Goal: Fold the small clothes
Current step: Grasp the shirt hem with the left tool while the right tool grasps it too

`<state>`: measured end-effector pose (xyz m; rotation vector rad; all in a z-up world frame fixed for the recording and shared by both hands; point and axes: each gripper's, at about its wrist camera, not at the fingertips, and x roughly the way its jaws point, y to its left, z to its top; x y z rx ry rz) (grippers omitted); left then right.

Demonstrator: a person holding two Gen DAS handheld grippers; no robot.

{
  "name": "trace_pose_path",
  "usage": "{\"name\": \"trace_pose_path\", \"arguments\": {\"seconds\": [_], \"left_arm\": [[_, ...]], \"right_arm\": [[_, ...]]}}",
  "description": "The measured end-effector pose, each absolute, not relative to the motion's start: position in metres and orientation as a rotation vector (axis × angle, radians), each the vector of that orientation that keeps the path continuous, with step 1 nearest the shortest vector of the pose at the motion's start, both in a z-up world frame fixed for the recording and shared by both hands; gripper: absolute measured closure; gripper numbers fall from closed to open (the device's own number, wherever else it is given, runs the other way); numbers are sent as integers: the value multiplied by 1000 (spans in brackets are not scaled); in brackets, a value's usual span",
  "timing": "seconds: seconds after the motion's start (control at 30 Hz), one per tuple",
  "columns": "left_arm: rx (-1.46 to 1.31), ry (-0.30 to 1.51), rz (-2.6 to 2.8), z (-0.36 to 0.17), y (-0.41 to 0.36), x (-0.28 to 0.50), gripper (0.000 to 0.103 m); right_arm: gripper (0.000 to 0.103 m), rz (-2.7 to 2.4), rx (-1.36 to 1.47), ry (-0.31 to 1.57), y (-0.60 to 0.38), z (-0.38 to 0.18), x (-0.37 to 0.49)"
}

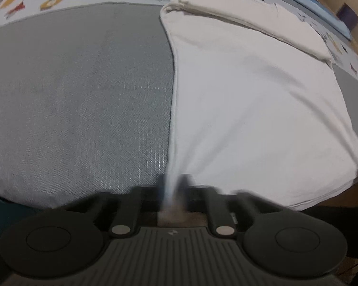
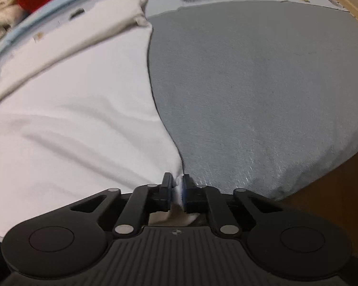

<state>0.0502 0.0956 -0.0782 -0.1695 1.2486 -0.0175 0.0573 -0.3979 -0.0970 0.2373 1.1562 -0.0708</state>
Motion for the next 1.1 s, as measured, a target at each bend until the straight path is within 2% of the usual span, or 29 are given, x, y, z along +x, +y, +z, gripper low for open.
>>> {"name": "trace_pose_path", "arguments": {"seconds": [0.1, 0.2, 0.3, 0.4, 0.5, 1.1], "left_arm": [[-175, 1188, -31, -61, 97, 43, 100], [-183, 1197, -15, -61, 101, 40, 99], [-194, 1257, -5, -69, 101, 40, 98], [-211, 1268, -11, -73, 101, 42, 89], [-217, 1274, -7, -75, 102, 41, 88], [-201, 1276, -1, -85, 100, 47, 88]], "right_arm": [[97, -73, 311, 1083, -409, -82, 53], [97, -112, 316, 1109, -414, -87, 52], [91, -144, 321, 1200, -416, -103, 55], [84, -135, 290, 1204, -411, -102, 55], [81, -124, 265, 1208, -405, -103, 52], [77, -100, 250, 1212, -403, -102, 54]]}}
